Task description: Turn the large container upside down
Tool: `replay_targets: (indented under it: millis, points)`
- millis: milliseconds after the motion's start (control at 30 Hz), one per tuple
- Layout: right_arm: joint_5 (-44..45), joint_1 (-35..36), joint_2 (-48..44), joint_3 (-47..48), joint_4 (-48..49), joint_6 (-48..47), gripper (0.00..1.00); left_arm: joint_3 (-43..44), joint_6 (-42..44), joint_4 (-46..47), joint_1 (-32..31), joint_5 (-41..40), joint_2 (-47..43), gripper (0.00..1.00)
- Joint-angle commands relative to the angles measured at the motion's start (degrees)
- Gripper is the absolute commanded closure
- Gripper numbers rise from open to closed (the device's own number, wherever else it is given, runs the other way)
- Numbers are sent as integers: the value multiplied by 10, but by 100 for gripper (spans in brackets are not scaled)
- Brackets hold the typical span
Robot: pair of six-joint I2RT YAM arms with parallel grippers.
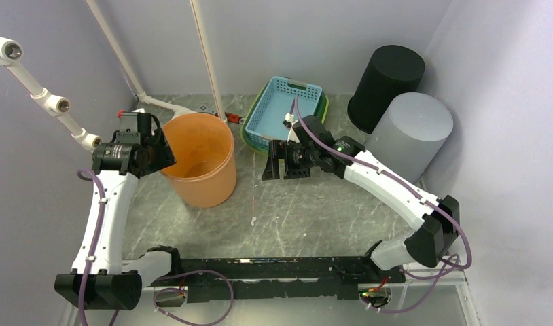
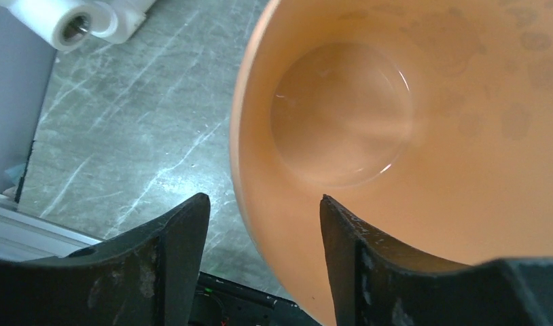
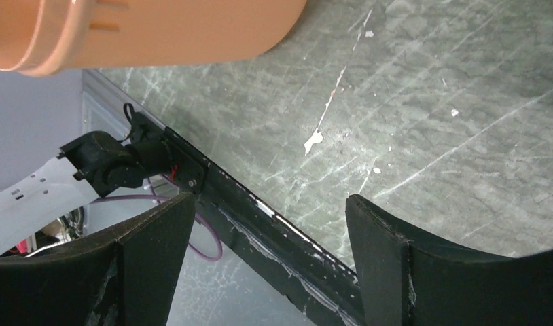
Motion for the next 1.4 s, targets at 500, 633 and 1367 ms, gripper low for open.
replay_targets:
  millis: [500, 633, 1367]
  points:
    - [33, 5, -50, -29, 40, 34, 18, -40, 67, 34, 5, 136, -68, 86]
    - [47, 4, -70, -35, 48, 61, 13, -28, 79, 27, 5, 172, -72, 93]
    - [32, 2, -125, -16, 9, 67, 26, -35, 74, 42, -28, 325, -56, 97]
